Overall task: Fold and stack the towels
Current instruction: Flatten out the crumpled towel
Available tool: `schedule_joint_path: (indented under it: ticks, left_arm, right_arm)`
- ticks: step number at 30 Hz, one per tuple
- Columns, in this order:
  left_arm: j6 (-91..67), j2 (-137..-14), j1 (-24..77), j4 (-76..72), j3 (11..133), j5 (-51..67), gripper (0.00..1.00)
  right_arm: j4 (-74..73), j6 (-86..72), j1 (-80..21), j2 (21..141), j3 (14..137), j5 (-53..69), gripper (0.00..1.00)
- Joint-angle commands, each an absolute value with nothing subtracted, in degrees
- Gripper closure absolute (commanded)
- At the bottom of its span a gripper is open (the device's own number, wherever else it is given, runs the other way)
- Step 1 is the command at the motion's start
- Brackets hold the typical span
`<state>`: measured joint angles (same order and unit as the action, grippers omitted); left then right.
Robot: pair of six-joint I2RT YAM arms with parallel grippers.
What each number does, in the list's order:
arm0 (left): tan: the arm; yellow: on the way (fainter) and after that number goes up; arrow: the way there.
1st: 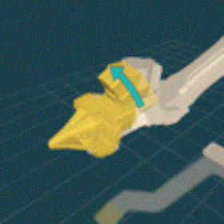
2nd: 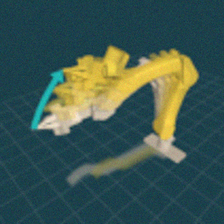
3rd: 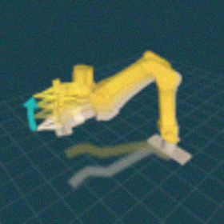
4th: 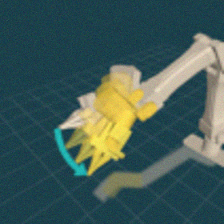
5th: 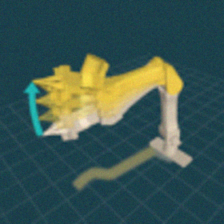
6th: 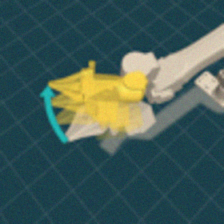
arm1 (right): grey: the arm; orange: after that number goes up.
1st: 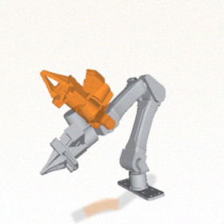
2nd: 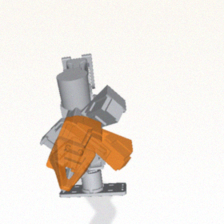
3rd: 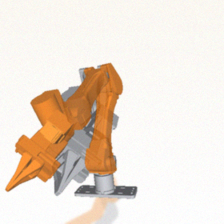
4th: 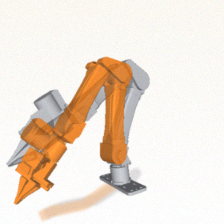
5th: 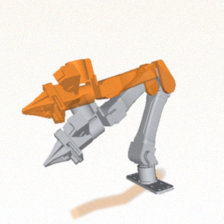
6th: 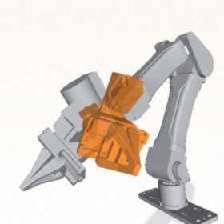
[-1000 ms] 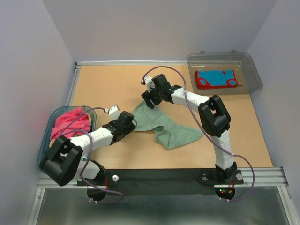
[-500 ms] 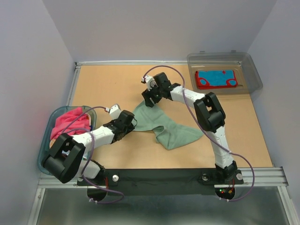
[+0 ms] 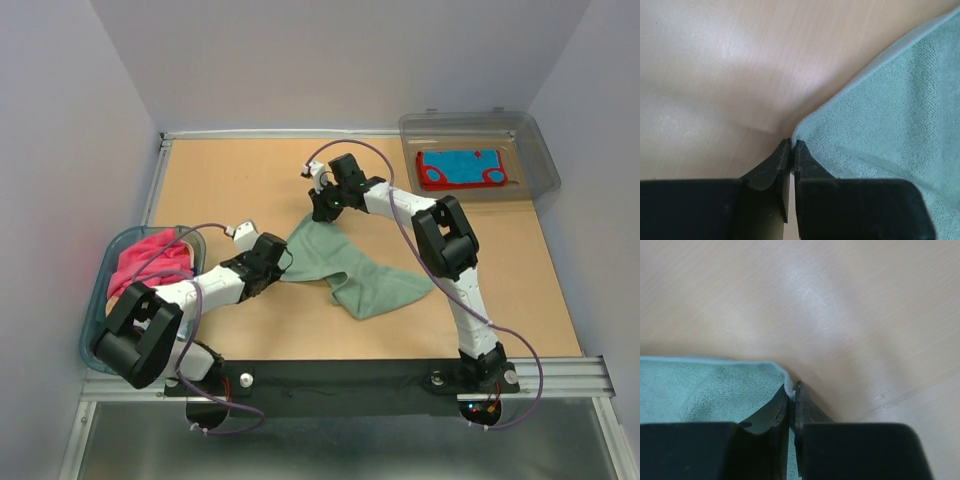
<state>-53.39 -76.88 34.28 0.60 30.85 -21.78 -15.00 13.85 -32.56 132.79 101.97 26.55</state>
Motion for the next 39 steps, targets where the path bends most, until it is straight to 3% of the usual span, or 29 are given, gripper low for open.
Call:
schedule_joint_path:
  ticks: [1, 12, 20, 29, 39]
  left_arm:
    - [-48.4, -75.5, 33.7, 5.2, 37.4, -26.6, 1.00]
    - [-14.8, -72.6, 33.1, 9.1, 70.9, -40.7, 1.00]
    - [1.5, -67.1, 33.6, 6.2, 86.6, -30.0, 1.00]
    - [6.9, -46.7, 34.5, 2.7, 81.6, -10.7, 1.00]
    - [5.9, -42.4, 34.5, 9.9, 82.9, -3.4, 1.00]
  right_arm:
    - [-14.9, 14.2, -31.9, 128.9, 103.6, 25.4, 0.99]
    - [-15.0, 14.6, -30.6, 108.9, 107.3, 2.5, 0.99]
    - [-15.0, 16.0, -30.7, 91.6, 109.0, -0.9, 0.99]
    - [-15.6, 14.1, -30.6, 71.4, 98.1, 15.0, 0.99]
    - [-19.7, 11.4, -30.6, 62.0, 95.6, 18.1, 0.99]
